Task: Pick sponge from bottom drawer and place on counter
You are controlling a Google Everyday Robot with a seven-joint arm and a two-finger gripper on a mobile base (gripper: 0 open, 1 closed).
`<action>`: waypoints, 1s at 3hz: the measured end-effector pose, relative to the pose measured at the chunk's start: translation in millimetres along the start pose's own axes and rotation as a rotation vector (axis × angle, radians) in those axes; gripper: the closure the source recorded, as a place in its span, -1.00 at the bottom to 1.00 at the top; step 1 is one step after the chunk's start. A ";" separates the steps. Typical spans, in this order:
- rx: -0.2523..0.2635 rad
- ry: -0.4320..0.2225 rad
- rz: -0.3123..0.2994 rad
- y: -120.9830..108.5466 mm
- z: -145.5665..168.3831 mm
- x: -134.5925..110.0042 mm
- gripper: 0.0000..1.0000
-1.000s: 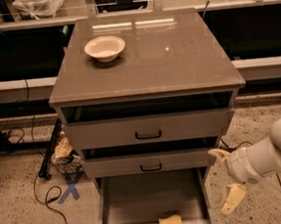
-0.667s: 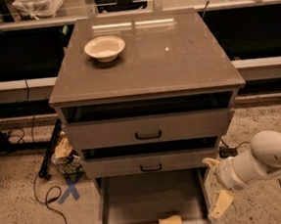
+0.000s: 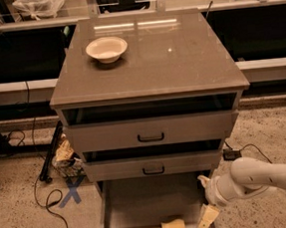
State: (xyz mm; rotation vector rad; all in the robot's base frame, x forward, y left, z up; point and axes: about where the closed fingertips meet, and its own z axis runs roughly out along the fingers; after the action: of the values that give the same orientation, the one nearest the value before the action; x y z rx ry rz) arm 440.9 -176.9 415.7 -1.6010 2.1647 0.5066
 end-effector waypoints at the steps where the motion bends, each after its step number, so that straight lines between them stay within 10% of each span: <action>1: -0.005 0.000 -0.002 1.4 -1.4 -0.8 -1.00; 3: -0.093 -0.030 0.023 -18.6 69.6 49.2 -1.00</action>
Offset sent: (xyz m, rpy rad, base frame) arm 0.0144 -0.0056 -0.1029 0.0677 0.0969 0.0326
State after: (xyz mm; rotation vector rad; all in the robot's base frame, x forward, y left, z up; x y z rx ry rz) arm 452.8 -186.8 329.9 -1.6070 2.1686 0.6432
